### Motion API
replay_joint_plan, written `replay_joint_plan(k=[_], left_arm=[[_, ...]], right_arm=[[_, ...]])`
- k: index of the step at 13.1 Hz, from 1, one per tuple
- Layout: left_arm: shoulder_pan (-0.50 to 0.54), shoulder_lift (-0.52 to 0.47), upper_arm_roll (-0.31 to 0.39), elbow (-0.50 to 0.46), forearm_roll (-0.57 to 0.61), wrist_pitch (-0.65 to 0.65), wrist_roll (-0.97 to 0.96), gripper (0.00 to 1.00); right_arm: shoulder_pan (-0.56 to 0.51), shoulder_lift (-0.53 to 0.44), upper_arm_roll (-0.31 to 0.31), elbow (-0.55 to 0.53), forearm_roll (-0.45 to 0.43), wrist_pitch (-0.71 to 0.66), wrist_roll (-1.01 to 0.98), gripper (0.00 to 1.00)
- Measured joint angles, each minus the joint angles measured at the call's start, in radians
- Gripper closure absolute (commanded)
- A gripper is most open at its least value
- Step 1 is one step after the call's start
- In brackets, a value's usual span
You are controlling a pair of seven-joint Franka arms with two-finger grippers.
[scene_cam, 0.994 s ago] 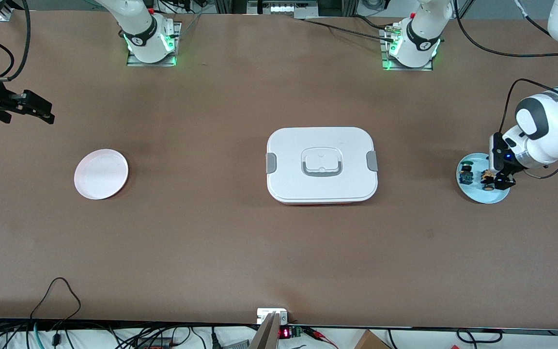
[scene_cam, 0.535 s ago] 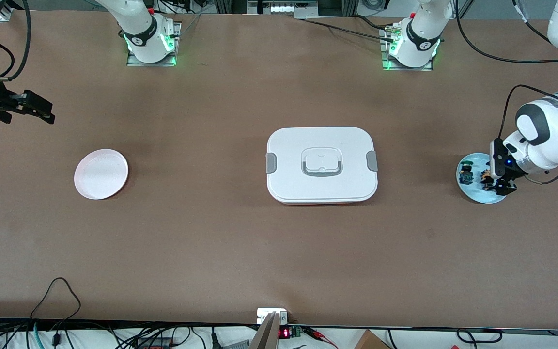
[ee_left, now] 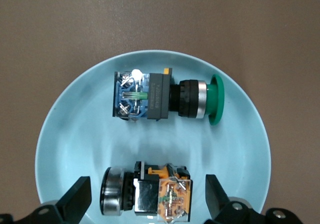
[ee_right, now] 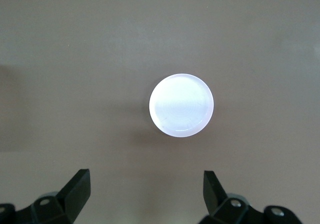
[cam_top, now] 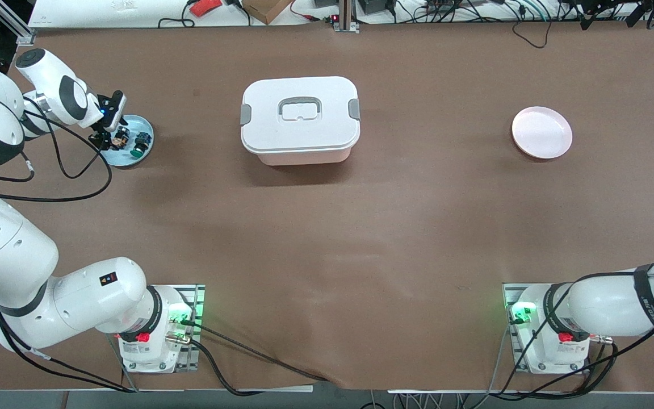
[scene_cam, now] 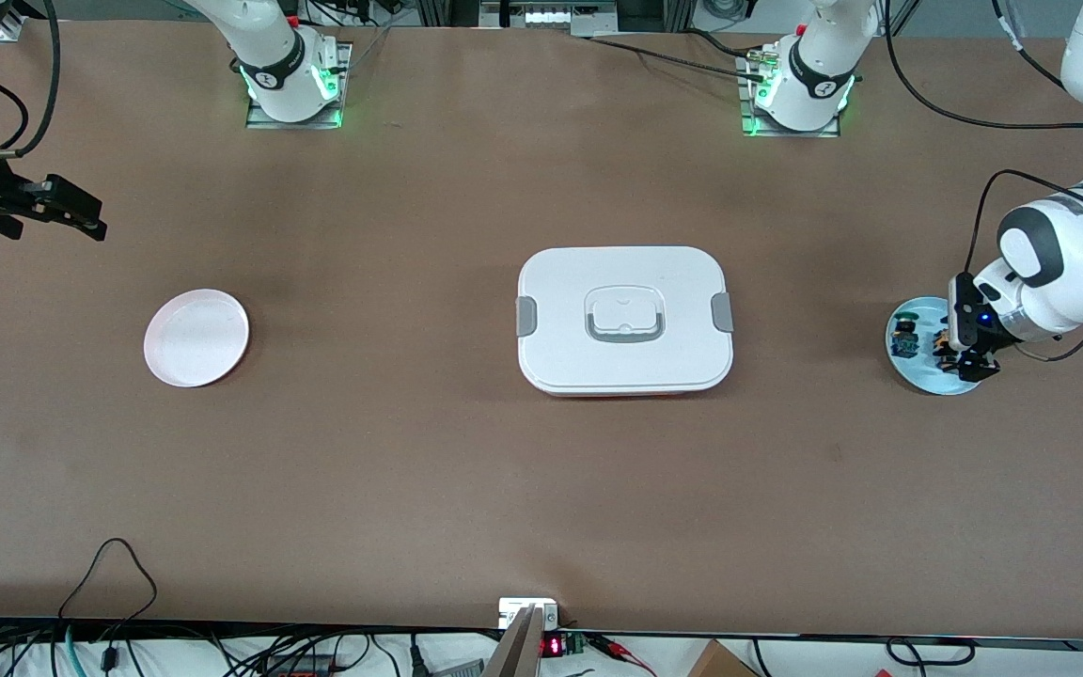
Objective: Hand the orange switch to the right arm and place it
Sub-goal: 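Close the left gripper on the orange switch and lift it, then carry the orange switch up toward the box while the right gripper rises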
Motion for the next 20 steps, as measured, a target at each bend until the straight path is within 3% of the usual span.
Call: replay_joint_plan(k=[1,2,3,4,6,10,13,17,20], left_arm=[[0.001,0.007,0.0,0.004,0.0,0.004,0.0,0.02],[0.001,0.013,0.0,0.007,0.0,0.007,0.001,0.2],[0.001,0.016,-0.001,0.008,0.0,0.009,0.001,0.55],[0.001,0.018,-0.001,0.01,0.0,0.01,0.001,0.74],[0.001,0.018,-0.001,0.017,0.0,0.012,0.01,1.0],[0.005,0.018,-0.001,0.068,-0.001,-0.031,0.064,1.0],[0.011,0.01,-0.006,0.159,-0.01,-0.201,0.076,1.0],[0.011,-0.031,-0.034,0.36,-0.177,-0.675,0.087,1.0],[0.0,-0.037,-0.066,0.467,-0.459,-1.025,0.083,1.0]], right_arm=[[0.0,0.0,0.0,0.0,0.0,0.0,0.0,0.0],[0.0,0.0,0.0,0.0,0.0,0.0,0.0,0.0],[0.0,0.0,0.0,0.0,0.0,0.0,0.0,0.0],[0.0,0.0,0.0,0.0,0.0,0.0,0.0,0.0],[0.0,0.0,0.0,0.0,0.0,0.0,0.0,0.0],[0.0,0.0,0.0,0.0,0.0,0.0,0.0,0.0],[0.0,0.002,0.0,0.0,0.0,0.0,0.0,0.0],[0.0,0.011,0.0,0.0,0.0,0.004,0.001,0.0],[0.0,0.011,0.0,0.001,0.0,0.005,0.001,0.0]])
